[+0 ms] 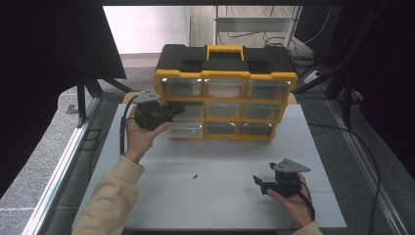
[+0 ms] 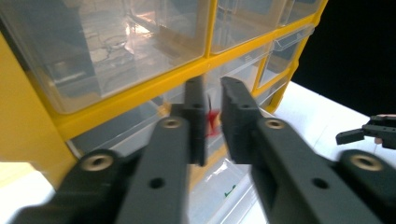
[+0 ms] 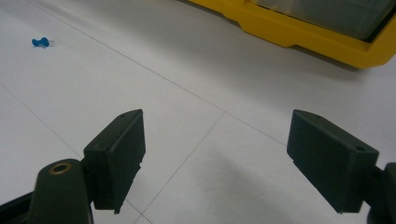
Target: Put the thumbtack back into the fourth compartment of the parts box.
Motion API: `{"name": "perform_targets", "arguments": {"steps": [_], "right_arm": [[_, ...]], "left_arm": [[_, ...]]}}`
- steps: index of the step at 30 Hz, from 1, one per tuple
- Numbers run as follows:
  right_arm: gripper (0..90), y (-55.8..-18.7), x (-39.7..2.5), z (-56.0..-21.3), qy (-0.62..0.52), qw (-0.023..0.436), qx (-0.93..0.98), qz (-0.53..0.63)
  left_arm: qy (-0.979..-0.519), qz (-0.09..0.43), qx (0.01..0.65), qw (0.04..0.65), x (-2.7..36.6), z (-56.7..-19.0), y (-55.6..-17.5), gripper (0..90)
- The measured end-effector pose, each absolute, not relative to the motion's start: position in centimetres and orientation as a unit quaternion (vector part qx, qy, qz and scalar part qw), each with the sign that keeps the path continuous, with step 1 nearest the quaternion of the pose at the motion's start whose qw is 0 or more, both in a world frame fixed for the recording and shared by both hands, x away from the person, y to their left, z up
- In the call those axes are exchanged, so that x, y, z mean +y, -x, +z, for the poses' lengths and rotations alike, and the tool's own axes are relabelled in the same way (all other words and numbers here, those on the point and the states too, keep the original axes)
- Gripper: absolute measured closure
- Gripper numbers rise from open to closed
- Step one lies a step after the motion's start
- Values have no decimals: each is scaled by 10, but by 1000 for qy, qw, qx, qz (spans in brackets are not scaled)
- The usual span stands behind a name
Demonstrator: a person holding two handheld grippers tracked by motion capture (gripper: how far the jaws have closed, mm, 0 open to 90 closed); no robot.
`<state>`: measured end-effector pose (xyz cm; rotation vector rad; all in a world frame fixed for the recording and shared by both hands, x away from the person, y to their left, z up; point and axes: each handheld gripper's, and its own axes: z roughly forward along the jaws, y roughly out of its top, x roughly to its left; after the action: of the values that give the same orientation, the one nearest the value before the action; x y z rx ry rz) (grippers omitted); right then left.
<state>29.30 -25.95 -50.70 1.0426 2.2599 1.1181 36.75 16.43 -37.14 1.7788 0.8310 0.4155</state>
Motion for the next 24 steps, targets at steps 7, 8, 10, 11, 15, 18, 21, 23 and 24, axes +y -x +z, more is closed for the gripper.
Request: {"name": "perform_targets", "arguments": {"steps": [7,8,10,11,15,18,21,23,24], "right_arm": [[193,-293,-260,-507,-377,204,809,402],[193,-293,-260,-507,-377,205,809,402],[193,-293,-259,-507,-376,205,810,401],[193,-293,-259,-507,-376,204,810,401],[192,-293,-259,-507,-378,206,810,399],[192,-294,-260,-507,-379,204,808,402],[193,-294,-260,-507,-380,205,808,401],[193,-294,-260,-507,-380,205,808,402],[193,-294,-260,-507,-379,205,809,400]], "left_arm": [[-747,165,341,547,166,-371,-353,389],[-745,159,338,553,168,-371,-348,367],[-746,155,333,556,170,-371,-341,340],[-748,157,330,554,171,-372,-337,330],[-759,149,315,551,173,-373,-321,298],[-764,144,309,548,174,-377,-314,278],[-767,141,307,546,175,-382,-308,269],[-770,141,304,543,174,-387,-303,268],[-772,141,302,541,174,-389,-301,268]]}}
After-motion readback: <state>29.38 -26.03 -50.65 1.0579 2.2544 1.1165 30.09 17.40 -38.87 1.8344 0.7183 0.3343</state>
